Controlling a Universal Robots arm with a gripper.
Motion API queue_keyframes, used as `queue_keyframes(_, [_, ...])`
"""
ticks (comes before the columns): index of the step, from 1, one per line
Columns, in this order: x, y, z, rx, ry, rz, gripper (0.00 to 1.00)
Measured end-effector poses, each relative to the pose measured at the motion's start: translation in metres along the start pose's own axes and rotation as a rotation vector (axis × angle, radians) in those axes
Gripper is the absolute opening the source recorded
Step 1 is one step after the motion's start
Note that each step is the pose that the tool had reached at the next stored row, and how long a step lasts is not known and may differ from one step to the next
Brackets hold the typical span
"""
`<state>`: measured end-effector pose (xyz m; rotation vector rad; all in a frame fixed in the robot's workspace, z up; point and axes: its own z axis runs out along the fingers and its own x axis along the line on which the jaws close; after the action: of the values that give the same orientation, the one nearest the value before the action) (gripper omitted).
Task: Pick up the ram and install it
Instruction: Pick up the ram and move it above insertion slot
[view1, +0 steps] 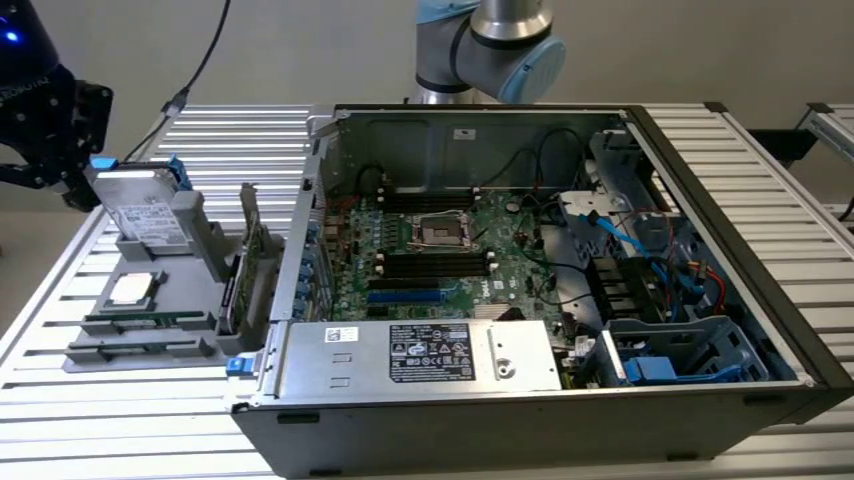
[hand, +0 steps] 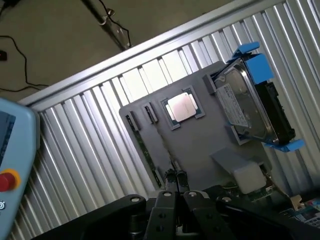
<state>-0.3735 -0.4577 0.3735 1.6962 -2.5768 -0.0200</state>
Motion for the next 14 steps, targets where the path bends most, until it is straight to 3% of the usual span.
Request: queue_keyframes(14, [0.0007, 0.0016, 0.0001, 0.0103, 0.0106, -0.255, 0.10])
